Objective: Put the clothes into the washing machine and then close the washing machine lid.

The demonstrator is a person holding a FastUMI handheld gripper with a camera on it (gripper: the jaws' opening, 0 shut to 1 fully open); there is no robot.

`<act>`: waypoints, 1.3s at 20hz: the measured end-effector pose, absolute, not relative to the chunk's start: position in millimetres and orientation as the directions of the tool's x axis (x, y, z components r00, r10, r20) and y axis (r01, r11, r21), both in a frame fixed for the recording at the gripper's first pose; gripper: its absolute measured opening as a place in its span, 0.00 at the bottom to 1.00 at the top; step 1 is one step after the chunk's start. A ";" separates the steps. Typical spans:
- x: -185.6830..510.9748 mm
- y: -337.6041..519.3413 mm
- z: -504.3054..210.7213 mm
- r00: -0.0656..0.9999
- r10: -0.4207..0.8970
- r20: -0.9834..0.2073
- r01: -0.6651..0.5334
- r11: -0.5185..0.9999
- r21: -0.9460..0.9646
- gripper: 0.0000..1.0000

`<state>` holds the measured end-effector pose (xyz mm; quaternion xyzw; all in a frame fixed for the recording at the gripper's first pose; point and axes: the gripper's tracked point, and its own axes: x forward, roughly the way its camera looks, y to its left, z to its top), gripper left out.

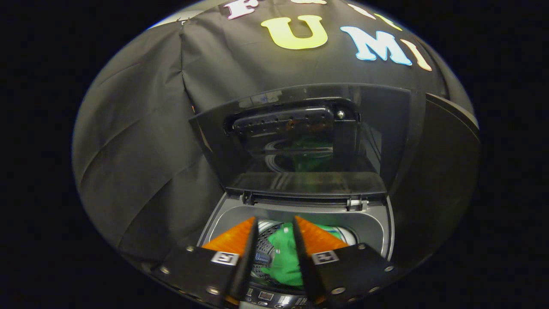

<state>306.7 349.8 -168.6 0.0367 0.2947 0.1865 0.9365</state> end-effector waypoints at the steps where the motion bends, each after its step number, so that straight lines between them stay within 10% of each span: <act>1: 309.6 351.1 -170.6 0.764 0.366 -0.532 -0.328 0.930 0.169 0.64; 3: 310.3 350.2 -163.3 0.780 0.361 -0.512 -0.328 0.932 0.157 0.96; 26: 395.8 375.2 3.9 0.942 0.310 -0.132 -0.308 0.951 0.039 0.96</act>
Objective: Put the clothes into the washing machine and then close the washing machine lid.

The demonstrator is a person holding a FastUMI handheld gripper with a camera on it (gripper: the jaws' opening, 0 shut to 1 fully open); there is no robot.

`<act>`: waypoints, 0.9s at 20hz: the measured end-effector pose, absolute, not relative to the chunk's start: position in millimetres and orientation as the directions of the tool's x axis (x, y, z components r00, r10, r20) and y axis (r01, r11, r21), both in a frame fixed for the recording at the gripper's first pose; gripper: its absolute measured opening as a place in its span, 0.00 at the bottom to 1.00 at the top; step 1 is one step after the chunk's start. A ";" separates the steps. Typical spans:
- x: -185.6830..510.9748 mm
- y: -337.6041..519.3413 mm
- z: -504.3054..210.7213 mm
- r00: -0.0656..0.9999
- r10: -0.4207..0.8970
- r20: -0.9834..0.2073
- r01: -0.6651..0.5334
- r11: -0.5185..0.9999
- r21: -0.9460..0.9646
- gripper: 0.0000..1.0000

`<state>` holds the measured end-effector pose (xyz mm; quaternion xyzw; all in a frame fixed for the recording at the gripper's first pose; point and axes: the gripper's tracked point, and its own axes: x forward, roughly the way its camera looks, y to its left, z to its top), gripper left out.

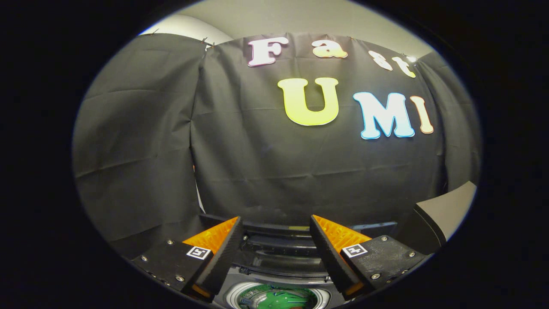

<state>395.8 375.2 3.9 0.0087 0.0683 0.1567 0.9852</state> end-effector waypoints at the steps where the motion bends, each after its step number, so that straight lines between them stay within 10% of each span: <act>1: 403.8 375.9 7.8 0.945 0.302 -0.129 -0.299 0.953 0.038 0.96; 18: 509.5 372.0 -23.1 0.956 0.149 -0.255 -0.159 0.987 -0.019 0.96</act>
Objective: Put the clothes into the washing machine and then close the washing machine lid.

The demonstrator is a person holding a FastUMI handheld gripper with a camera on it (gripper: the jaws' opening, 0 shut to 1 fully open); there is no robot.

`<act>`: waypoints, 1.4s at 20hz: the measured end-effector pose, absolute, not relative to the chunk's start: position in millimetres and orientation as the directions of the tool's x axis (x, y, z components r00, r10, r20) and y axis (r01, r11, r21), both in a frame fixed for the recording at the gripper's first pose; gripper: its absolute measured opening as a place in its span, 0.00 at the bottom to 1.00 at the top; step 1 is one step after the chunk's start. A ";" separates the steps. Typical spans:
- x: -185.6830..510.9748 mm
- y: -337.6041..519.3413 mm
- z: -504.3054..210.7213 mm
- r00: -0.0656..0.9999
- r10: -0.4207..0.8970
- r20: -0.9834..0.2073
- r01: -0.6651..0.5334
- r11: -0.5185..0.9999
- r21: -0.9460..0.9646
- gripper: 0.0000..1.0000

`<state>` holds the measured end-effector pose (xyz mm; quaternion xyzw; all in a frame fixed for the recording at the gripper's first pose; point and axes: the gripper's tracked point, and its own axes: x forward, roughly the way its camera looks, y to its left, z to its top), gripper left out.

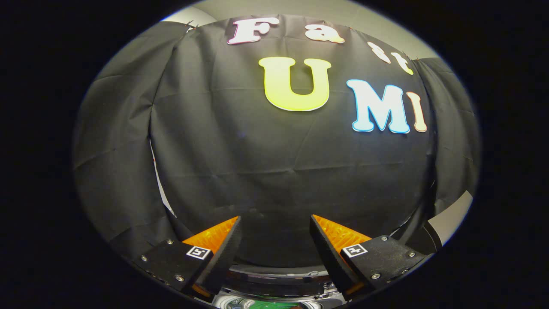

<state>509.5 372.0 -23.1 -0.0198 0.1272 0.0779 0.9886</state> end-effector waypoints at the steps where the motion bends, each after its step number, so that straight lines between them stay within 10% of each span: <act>1: 511.8 370.6 -27.1 0.955 0.144 -0.259 -0.154 0.988 -0.018 0.96; 28: 464.7 359.7 -43.2 0.948 0.151 -0.282 -0.155 0.988 0.008 0.96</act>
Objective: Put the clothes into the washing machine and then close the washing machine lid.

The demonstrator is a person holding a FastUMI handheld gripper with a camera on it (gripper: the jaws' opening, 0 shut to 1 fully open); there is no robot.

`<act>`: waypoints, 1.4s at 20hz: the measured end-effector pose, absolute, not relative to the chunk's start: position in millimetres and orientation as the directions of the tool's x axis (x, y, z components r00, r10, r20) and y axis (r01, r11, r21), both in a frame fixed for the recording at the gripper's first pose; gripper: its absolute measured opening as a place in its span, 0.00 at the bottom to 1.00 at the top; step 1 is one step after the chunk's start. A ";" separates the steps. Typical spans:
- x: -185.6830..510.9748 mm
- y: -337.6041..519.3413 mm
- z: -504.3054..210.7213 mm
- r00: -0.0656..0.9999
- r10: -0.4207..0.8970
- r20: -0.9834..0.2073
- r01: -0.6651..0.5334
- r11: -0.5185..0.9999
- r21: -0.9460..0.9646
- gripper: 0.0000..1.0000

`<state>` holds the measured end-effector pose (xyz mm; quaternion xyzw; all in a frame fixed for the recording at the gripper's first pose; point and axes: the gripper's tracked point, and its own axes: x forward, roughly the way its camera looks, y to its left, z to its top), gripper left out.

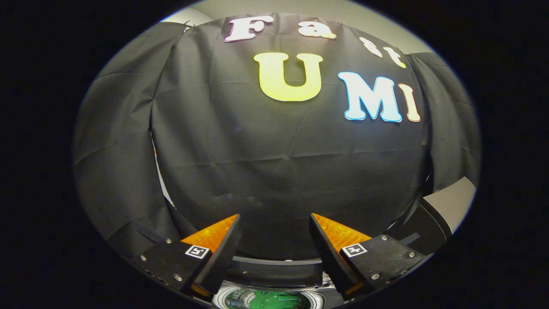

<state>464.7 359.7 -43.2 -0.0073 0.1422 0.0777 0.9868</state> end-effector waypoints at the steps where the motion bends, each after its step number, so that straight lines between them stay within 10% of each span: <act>1: 464.0 359.5 -43.3 0.945 0.155 -0.287 -0.159 0.987 0.009 0.96; 20: 376.2 357.3 -60.2 0.963 0.195 -0.187 -0.200 0.980 -0.011 0.94; 28: 322.9 364.2 -150.2 0.909 0.265 -0.320 -0.297 0.953 -0.055 0.93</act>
